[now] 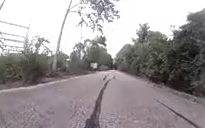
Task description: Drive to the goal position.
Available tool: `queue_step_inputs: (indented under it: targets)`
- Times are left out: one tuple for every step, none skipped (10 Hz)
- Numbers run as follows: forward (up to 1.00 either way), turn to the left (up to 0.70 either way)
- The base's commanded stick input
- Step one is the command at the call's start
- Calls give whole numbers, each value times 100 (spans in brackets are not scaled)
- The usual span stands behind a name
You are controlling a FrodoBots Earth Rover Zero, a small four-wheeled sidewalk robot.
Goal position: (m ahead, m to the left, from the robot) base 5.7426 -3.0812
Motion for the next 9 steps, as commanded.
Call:
queue_step_inputs:
  targets:
    - [50,0]
    - [50,0]
    - [50,0]
    - [50,0]
    - [50,0]
    - [50,0]
    - [50,0]
    - [50,0]
    - [50,0]
